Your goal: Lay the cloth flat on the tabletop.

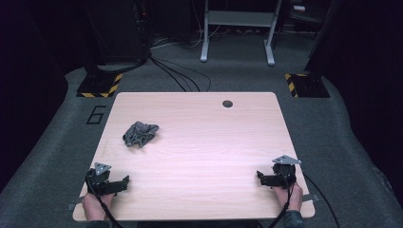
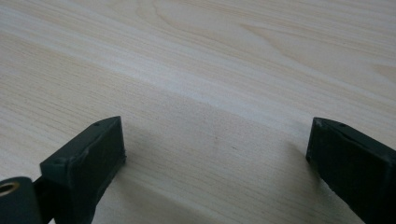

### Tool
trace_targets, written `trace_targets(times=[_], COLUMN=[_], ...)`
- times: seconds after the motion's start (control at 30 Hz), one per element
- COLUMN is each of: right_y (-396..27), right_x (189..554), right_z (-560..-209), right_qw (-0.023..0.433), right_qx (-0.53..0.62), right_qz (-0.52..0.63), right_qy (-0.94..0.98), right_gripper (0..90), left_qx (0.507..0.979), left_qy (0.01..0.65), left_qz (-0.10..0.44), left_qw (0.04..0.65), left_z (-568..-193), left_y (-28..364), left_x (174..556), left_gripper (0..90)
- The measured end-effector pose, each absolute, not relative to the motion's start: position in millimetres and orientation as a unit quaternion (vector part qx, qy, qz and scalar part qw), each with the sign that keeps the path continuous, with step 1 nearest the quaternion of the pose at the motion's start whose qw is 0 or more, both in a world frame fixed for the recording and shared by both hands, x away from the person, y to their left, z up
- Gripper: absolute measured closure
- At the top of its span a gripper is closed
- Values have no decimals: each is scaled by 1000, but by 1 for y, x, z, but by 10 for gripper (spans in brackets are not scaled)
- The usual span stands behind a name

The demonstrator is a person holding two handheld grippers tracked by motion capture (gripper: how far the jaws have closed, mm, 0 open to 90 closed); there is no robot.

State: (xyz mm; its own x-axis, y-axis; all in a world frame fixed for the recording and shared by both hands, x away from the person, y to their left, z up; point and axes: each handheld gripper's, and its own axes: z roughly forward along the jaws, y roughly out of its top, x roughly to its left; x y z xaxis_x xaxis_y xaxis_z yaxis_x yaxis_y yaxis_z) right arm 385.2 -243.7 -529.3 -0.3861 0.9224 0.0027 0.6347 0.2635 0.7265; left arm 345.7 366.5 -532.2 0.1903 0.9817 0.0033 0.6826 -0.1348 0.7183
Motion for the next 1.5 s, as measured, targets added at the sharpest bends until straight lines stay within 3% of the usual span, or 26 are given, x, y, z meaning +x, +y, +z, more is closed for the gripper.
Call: trace_targets(times=[0.83,1.5], right_y=[-244,-244], right_x=[385,385], right_z=[-529,-529], right_qw=[219,218], right_qx=[504,505], right_qz=[330,329], right_qy=[768,768], right_gripper=[41,41], left_qx=[713,734], left_qy=[573,537], left_qz=[229,239], left_qw=[334,339], left_z=[-522,-475], left_y=[360,341], left_x=[357,420], left_gripper=[0,0])
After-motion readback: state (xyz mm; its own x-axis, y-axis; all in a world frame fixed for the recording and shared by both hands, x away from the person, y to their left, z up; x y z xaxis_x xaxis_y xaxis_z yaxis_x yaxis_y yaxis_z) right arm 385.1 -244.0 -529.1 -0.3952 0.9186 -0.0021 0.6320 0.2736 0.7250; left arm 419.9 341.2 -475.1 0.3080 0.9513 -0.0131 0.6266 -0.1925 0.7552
